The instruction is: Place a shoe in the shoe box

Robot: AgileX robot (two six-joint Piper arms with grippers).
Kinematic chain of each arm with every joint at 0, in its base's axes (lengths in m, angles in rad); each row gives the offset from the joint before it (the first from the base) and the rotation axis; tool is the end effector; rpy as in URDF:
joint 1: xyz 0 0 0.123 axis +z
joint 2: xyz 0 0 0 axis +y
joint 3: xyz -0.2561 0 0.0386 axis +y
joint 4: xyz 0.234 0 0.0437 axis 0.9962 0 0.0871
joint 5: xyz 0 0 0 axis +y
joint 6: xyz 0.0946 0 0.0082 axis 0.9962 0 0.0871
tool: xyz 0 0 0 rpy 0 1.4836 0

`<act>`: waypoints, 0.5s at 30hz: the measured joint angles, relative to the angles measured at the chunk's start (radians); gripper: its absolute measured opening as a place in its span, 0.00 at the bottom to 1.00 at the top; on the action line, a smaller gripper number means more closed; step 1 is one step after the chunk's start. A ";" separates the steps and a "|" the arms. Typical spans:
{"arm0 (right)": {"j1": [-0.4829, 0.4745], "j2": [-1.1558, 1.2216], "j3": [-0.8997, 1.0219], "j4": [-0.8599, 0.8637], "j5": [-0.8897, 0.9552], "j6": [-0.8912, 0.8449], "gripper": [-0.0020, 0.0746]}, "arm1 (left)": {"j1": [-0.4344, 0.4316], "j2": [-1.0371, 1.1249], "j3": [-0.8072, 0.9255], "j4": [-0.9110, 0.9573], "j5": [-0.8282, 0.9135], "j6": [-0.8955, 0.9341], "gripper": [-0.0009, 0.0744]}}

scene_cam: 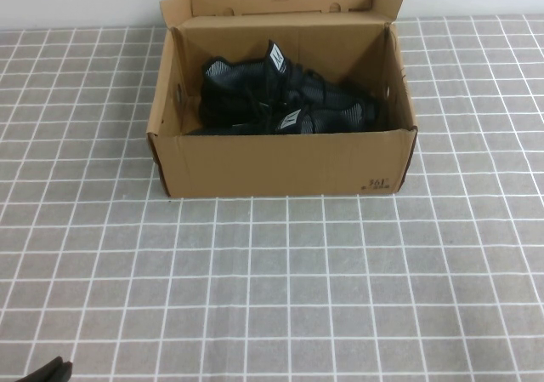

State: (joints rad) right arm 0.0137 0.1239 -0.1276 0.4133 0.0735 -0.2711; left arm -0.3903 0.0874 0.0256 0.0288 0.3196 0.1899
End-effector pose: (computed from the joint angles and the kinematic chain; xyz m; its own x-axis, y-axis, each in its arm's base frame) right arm 0.0793 0.0039 0.2397 0.0172 0.1409 -0.9899 -0.0461 0.9891 0.1400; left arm 0.0697 -0.0277 0.1686 -0.2253 0.3258 -0.9182 0.4313 0.8784 0.2058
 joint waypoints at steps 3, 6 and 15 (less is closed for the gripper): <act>-0.002 -0.079 0.077 0.002 -0.038 -0.013 0.01 | 0.000 0.000 0.000 0.000 0.000 0.000 0.01; -0.002 -0.129 0.129 0.004 -0.048 -0.017 0.01 | 0.000 0.000 0.000 0.000 0.002 0.000 0.01; -0.002 -0.131 0.152 0.007 -0.046 -0.017 0.01 | 0.000 0.000 0.000 0.000 0.012 -0.002 0.01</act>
State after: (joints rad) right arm 0.0115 -0.0073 0.0245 0.4200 0.0271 -0.2885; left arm -0.3903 0.0874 0.0256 0.0288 0.3320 0.1881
